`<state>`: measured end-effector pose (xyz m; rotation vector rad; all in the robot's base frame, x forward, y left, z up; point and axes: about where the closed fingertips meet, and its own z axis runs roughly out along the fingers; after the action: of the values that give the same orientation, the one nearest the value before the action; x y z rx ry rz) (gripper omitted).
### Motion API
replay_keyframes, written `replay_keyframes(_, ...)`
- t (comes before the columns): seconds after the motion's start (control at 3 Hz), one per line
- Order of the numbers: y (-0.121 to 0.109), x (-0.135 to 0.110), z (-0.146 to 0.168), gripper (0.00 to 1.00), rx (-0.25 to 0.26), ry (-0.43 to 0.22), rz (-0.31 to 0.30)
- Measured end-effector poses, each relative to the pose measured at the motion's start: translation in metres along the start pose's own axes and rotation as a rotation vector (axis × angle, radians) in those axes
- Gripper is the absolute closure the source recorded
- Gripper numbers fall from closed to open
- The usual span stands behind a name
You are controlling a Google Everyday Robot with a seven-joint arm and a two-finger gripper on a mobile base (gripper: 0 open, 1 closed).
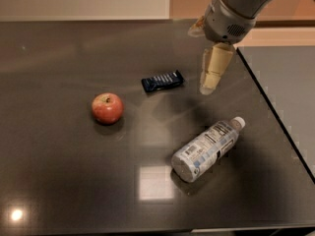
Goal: Pick rxbar blueberry
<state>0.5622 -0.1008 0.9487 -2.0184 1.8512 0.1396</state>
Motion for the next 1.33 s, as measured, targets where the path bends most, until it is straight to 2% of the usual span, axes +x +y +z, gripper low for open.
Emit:
replay_keyframes(0.33,-0.036,-0.01,0.024,0.0,-0.025,-0.062,0.024)
replay_keyframes(0.67,-0.055,-0.006,0.05,0.0,-0.058,-0.093,0.059)
replay_keyframes(1.33,-0.069,0.002,0.097,0.0,-0.094,-0.053,0.079)
